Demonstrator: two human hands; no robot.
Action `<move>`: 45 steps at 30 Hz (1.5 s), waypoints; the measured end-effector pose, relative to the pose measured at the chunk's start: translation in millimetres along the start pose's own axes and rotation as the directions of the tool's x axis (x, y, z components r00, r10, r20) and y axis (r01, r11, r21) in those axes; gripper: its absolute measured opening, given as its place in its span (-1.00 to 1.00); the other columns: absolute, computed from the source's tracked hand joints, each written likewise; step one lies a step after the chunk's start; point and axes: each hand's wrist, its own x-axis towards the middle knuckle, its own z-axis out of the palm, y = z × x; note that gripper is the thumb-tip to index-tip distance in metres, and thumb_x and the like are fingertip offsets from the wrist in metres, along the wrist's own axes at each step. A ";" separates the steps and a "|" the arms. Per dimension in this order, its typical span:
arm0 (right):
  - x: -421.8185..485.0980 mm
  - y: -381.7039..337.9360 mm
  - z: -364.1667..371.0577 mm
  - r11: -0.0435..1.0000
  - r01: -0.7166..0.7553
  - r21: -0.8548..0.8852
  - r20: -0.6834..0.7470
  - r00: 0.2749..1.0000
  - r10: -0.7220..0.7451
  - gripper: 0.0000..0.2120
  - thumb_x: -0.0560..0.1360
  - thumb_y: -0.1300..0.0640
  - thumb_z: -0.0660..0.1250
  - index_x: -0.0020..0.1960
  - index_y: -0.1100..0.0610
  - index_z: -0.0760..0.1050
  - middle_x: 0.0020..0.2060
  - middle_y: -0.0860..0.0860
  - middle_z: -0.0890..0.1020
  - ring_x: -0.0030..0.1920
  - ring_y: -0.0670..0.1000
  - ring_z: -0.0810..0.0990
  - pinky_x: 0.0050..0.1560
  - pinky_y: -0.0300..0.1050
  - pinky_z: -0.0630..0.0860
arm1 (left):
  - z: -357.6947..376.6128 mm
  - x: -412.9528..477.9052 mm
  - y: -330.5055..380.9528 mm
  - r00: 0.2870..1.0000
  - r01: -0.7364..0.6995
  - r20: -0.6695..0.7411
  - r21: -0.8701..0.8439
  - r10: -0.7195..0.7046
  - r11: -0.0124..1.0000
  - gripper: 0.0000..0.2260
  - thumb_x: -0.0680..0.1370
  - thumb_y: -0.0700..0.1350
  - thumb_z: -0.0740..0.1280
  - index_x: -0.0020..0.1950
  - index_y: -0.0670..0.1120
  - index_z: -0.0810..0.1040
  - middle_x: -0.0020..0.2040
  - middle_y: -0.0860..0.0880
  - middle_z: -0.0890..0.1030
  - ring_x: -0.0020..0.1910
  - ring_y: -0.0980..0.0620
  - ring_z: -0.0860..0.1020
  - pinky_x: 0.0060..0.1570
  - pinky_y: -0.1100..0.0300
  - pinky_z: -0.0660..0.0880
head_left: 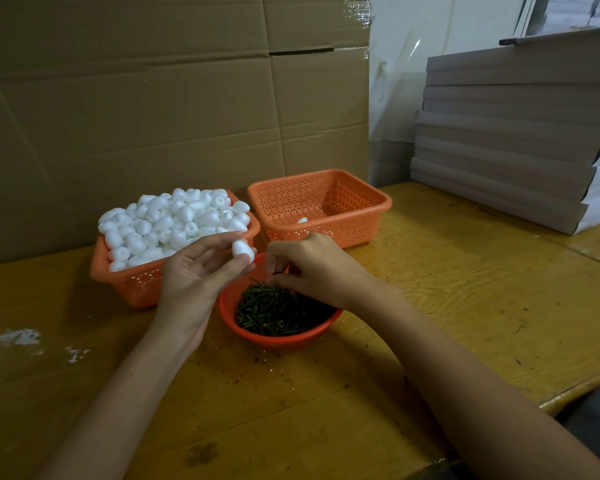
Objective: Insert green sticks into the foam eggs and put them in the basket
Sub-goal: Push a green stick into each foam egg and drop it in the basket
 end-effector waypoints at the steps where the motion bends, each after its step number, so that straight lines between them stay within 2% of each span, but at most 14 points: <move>1: -0.1 -0.1 -0.2 1.000 -0.001 0.002 0.003 1.000 0.001 -0.87 0.52 0.17 0.54 -0.01 0.11 0.60 -0.13 -0.05 0.72 -0.08 -0.06 0.69 -0.04 0.03 0.61 | 0.2 0.0 0.3 1.000 -0.003 -0.003 0.014 0.003 1.000 -0.68 0.33 -0.09 0.63 0.08 0.03 0.79 0.20 -0.11 0.74 0.25 -0.12 0.70 0.12 0.16 0.67; 4: -0.1 -0.4 -0.3 1.000 0.002 0.003 0.013 1.000 -0.002 -0.88 0.52 0.17 0.53 0.00 0.11 0.60 -0.12 -0.05 0.72 -0.07 -0.07 0.69 -0.03 0.03 0.61 | 0.0 0.1 1.2 1.000 -0.013 0.004 0.036 0.013 0.999 -0.68 0.32 -0.07 0.63 0.07 0.06 0.79 0.17 -0.11 0.76 0.27 -0.07 0.69 0.19 0.18 0.64; 13: -0.3 0.4 1.0 1.000 -0.003 0.003 0.011 1.000 0.003 -0.88 0.52 0.17 0.54 -0.01 0.11 0.61 -0.14 -0.07 0.72 -0.08 -0.06 0.69 -0.03 0.05 0.59 | 0.7 -1.4 2.2 1.000 -0.022 0.010 0.074 0.022 0.997 -0.70 0.33 -0.08 0.60 0.06 0.05 0.80 0.12 -0.13 0.77 0.23 -0.10 0.71 0.15 0.17 0.65; 21: -1.1 -0.5 0.8 1.000 -0.008 0.019 0.000 1.000 0.008 -0.88 0.52 0.14 0.53 0.00 0.11 0.60 -0.15 -0.09 0.72 -0.09 -0.06 0.68 -0.06 0.04 0.57 | 0.4 -0.4 0.2 0.999 -0.025 0.024 0.010 0.025 1.000 -0.78 0.45 -0.18 0.54 0.07 0.00 0.80 0.10 -0.17 0.77 0.15 -0.13 0.74 0.04 0.15 0.68; 24: -1.5 -1.2 0.8 1.000 -0.002 0.020 -0.004 1.000 0.002 -0.87 0.53 0.14 0.52 0.01 0.12 0.59 -0.15 -0.08 0.72 -0.09 -0.05 0.68 -0.05 0.05 0.57 | 0.2 0.7 0.1 1.000 -0.023 0.015 -0.034 0.024 0.999 -0.83 0.42 -0.12 0.57 0.00 -0.03 0.80 0.06 -0.18 0.77 0.11 -0.12 0.75 0.03 0.16 0.69; 28: -1.9 -1.0 -0.2 1.000 0.001 0.016 0.001 1.000 -0.001 -0.87 0.54 0.13 0.52 0.02 0.13 0.59 -0.14 -0.07 0.72 -0.08 -0.04 0.69 -0.04 0.07 0.58 | -1.9 2.4 -2.0 0.999 -0.028 0.028 -0.061 0.029 0.998 -0.81 0.41 -0.07 0.58 0.00 -0.05 0.80 0.10 -0.18 0.76 0.17 -0.12 0.73 0.06 0.14 0.68; 31: -1.1 -1.6 -0.6 1.000 0.000 0.019 0.001 1.000 0.000 -0.86 0.55 0.12 0.50 0.03 0.13 0.59 -0.13 -0.06 0.72 -0.08 -0.04 0.69 -0.04 0.07 0.57 | -3.5 2.9 -2.9 1.000 -0.008 0.028 -0.077 0.010 0.997 -0.73 0.39 -0.07 0.62 0.07 -0.07 0.80 0.13 -0.18 0.76 0.17 -0.11 0.73 0.09 0.13 0.68; 34: -0.4 -1.4 -1.1 1.000 0.009 0.020 -0.006 1.000 -0.008 -0.88 0.59 0.11 0.46 0.06 0.13 0.56 -0.14 -0.07 0.72 -0.21 -0.19 0.63 -0.08 -0.04 0.56 | -6.0 2.9 -3.9 0.998 -0.024 0.056 -0.009 0.025 1.000 -0.57 0.33 -0.03 0.71 0.16 -0.06 0.77 0.27 -0.15 0.72 0.30 -0.14 0.67 0.21 0.08 0.65; 36: -0.6 -1.7 -1.0 0.999 0.010 0.041 -0.003 1.000 -0.010 -0.89 0.63 0.10 0.42 0.07 0.11 0.53 -0.20 -0.10 0.72 -0.36 -0.24 0.58 -0.15 -0.19 0.53 | -7.4 3.7 -5.3 0.996 -0.046 0.073 0.017 0.044 0.999 -0.59 0.37 -0.12 0.69 0.20 -0.07 0.76 0.32 -0.14 0.69 0.37 -0.17 0.63 0.29 0.02 0.62; 38: -0.7 -2.0 -0.8 0.998 0.009 0.060 -0.006 1.000 -0.009 -0.90 0.65 0.09 0.38 0.07 0.10 0.50 -0.25 -0.12 0.71 -0.40 -0.20 0.61 -0.22 -0.29 0.50 | -7.7 4.2 -6.5 0.996 -0.058 0.073 0.015 0.057 0.998 -0.64 0.41 -0.23 0.65 0.19 -0.06 0.76 0.33 -0.13 0.69 0.38 -0.17 0.63 0.28 0.03 0.62; 42: -0.2 -0.6 1.4 0.997 0.012 0.078 -0.025 1.000 -0.010 -0.88 0.65 0.08 0.38 0.06 0.09 0.47 -0.29 -0.12 0.69 -0.41 -0.14 0.63 -0.27 -0.25 0.53 | -4.9 3.4 -3.8 0.997 -0.057 0.054 0.014 0.056 0.998 -0.66 0.38 -0.22 0.64 0.14 -0.04 0.78 0.28 -0.14 0.71 0.30 -0.17 0.67 0.15 0.13 0.66; 45: -0.3 -0.3 2.2 0.997 0.022 0.074 -0.026 0.999 -0.020 -0.88 0.66 0.08 0.37 0.07 0.10 0.46 -0.32 -0.12 0.67 -0.41 -0.12 0.63 -0.27 -0.26 0.52 | -4.1 2.7 -2.9 0.997 -0.048 0.054 -0.009 0.048 0.999 -0.65 0.35 -0.17 0.69 0.12 -0.04 0.78 0.25 -0.17 0.72 0.22 -0.17 0.71 0.14 0.10 0.67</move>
